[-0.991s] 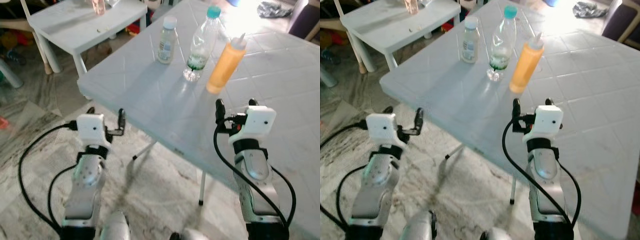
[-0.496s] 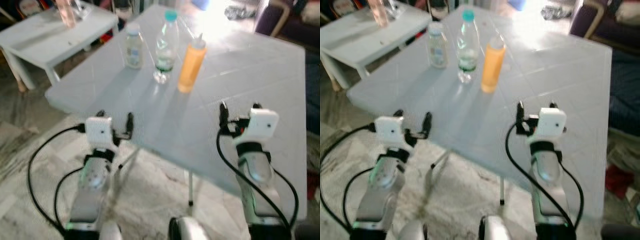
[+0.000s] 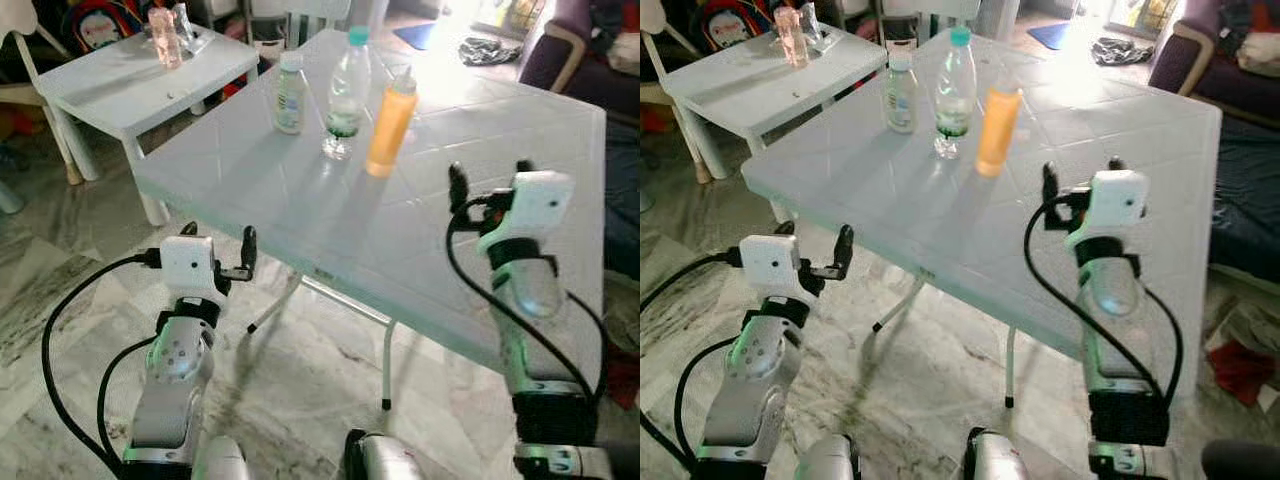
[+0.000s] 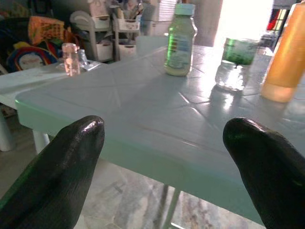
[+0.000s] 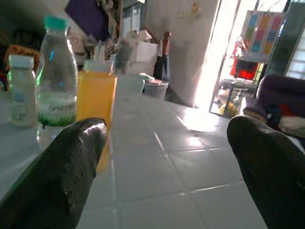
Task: Restocking fridge
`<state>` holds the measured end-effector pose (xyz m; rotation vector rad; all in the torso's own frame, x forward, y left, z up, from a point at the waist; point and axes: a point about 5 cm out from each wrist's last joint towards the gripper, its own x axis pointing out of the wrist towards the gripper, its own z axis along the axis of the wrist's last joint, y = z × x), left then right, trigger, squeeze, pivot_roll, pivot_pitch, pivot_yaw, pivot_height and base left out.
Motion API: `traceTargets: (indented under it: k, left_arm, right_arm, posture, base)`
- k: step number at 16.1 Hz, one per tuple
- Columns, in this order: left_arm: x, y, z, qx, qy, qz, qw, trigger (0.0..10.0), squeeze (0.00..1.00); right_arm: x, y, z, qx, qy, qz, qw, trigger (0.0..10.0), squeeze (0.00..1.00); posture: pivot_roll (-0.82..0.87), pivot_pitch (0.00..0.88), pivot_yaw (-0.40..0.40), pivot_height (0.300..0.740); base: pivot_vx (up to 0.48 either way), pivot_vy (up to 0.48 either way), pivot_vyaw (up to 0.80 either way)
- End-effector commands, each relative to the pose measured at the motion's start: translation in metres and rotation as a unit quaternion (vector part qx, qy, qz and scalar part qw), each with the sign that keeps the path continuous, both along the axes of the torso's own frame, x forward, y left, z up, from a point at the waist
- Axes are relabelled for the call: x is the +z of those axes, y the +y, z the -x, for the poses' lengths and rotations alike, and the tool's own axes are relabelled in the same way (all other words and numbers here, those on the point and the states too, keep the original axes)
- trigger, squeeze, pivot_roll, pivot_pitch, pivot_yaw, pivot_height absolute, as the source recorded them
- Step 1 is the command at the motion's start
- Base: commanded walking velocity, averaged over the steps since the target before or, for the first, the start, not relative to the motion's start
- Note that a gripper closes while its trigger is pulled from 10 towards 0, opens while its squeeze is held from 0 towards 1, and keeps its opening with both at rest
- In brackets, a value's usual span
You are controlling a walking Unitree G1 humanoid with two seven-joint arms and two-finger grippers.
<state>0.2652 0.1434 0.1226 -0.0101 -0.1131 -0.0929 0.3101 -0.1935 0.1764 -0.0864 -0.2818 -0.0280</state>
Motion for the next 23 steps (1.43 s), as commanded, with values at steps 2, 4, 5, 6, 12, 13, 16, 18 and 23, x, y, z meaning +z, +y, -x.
traceTargets:
  k: [2,4,5,6,12,13,16,18,23]
  left_arm:
    - [0.003,0.002,0.003,0.004,-0.001,-0.004,1.0,10.0,0.0]
    - [-0.004,0.01,0.005,0.031,0.017,-0.009,0.999,10.0,0.0]
    - [-0.005,0.013,0.007,0.035,0.021,-0.013,0.999,10.0,0.0]
    - [-0.008,0.018,0.01,0.04,0.025,-0.018,0.999,10.0,0.0]
    - [-0.022,0.028,0.017,0.045,0.034,-0.032,0.998,10.0,0.0]
    - [-0.022,0.027,0.017,0.045,0.035,-0.036,0.998,10.0,0.0]
    - [-0.023,0.025,0.019,0.032,0.033,-0.032,0.998,10.0,0.0]
    - [-0.021,0.02,0.013,0.027,0.024,-0.025,0.999,10.0,0.0]
    - [-0.019,0.013,0.013,0.017,0.019,-0.013,1.0,10.0,0.0]
  right_arm:
    - [-0.008,0.001,0.004,-0.003,0.011,-0.005,1.0,10.0,0.0]
    - [-0.015,0.006,0.011,-0.003,0.02,-0.015,1.0,10.0,0.0]
    - [-0.017,0.007,0.015,-0.011,0.024,-0.027,0.999,10.0,0.0]
    - [-0.021,0.009,0.022,-0.021,0.029,-0.048,0.998,10.0,0.0]
    - [-0.061,0.006,0.059,-0.052,0.089,-0.086,0.991,10.0,0.0]
    - [-0.062,0.006,0.058,-0.064,0.095,-0.095,0.989,10.0,0.0]
    - [-0.054,0.019,0.06,-0.033,0.079,-0.076,0.993,10.0,0.0]
    - [-0.053,0.019,0.057,-0.025,0.075,-0.078,0.994,10.0,0.0]
    - [-0.048,0.013,0.05,-0.036,0.066,-0.073,0.994,10.0,0.0]
  posture:
    - [0.12,0.17,-0.04,0.74]
    - [0.12,0.159,-0.037,0.74]
    - [0.12,0.152,-0.037,0.74]
    - [0.12,0.13,-0.035,0.74]
    - [0.13,0.037,-0.014,0.74]
    - [0.13,0.021,-0.01,0.74]
    - [0.12,0.027,-0.012,0.74]
    - [0.12,0.041,-0.014,0.74]
    - [0.12,0.052,-0.023,0.74]
  base:
    - [0.0,0.0,0.0]
    - [0.0,0.0,0.0]
    - [0.0,0.0,0.0]
    - [0.0,0.0,0.0]
    - [0.0,0.0,0.0]
    - [0.0,0.0,0.0]
    - [0.0,0.0,0.0]
    - [0.332,0.0,0.0]
    - [0.421,0.0,0.0]
